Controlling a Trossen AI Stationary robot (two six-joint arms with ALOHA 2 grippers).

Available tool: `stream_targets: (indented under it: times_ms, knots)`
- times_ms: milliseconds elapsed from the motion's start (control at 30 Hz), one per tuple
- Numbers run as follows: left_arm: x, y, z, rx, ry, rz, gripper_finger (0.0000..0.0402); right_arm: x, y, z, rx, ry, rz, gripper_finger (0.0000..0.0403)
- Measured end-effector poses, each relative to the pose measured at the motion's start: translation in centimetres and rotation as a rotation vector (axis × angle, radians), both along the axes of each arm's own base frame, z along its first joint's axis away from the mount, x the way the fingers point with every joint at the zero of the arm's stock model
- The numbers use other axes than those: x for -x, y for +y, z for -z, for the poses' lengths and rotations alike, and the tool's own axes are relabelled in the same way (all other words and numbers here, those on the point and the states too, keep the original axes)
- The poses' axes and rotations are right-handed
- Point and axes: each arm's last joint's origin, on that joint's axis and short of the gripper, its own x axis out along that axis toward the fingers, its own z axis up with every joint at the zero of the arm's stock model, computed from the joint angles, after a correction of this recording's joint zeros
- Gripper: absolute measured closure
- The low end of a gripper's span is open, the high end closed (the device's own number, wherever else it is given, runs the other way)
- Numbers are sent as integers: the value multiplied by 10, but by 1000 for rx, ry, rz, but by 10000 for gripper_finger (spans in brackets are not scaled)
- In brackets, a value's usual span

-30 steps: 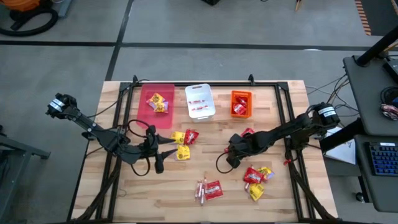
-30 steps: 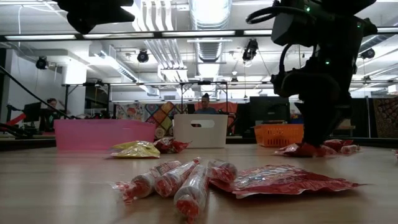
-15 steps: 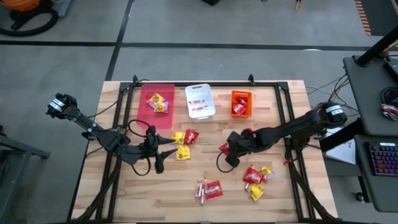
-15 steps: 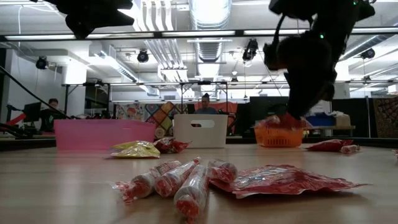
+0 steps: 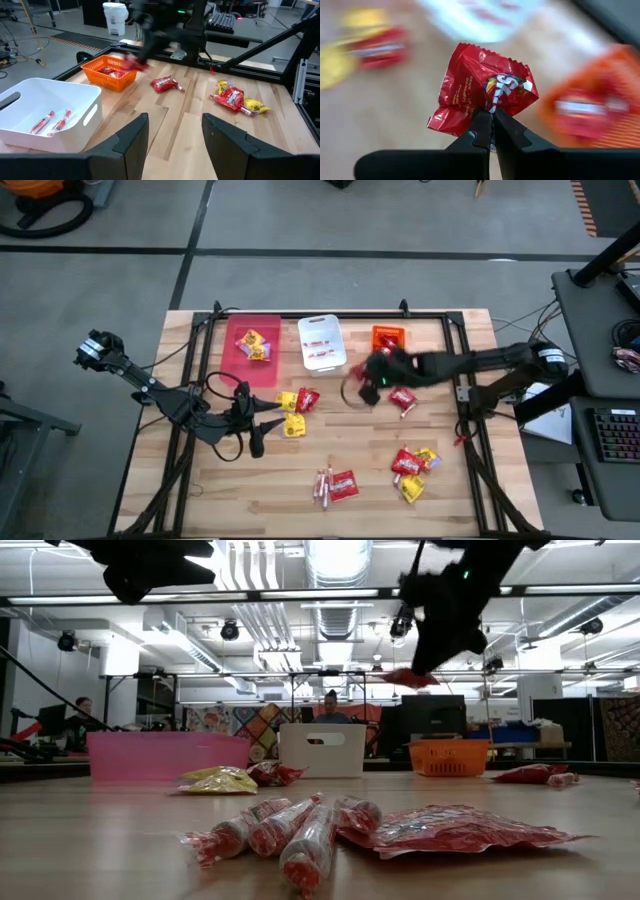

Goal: Sort candy
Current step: Put the red candy into the orange bin, then put the white candy into the white bin

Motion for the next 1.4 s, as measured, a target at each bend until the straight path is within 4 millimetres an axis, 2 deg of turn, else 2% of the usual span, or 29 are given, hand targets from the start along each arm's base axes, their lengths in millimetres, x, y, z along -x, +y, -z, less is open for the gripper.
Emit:
stream_targets:
  times_ms: [100, 200, 300, 467, 700, 833, 933, 1100, 1233, 1400]
  knots:
    - [0, 0, 0, 5, -1, -2, 233, 10, -39, 5, 24, 70, 158, 394]
    - [0, 0, 0, 9, -2, -3, 233, 23, -77, 19, 12, 118, 306, 394]
    - [0, 0, 0, 17, -4, -5, 233, 32, -104, 30, -17, 114, 439, 394]
    - [0, 0, 0, 29, -7, -8, 233, 35, -119, 36, -37, 89, 442, 381]
    - [0, 0, 0, 45, -12, -13, 233, 34, -122, 39, -12, 108, 444, 304]
    - [0, 0, 1, 84, -23, -23, 233, 34, -118, 31, -7, 66, 428, 262]
    - [1, 0, 4, 131, -29, -34, 233, 26, -103, 23, -24, -3, 355, 240]
    - [-5, -4, 21, 150, 18, -52, 233, 5, -61, 19, 22, -142, 156, 224]
    - [-13, -10, 36, 166, 56, -60, 233, -12, -23, 23, 120, -293, -91, 223]
    - [-24, -17, 48, 193, 50, -52, 233, -18, 11, 25, 188, -408, -275, 223]
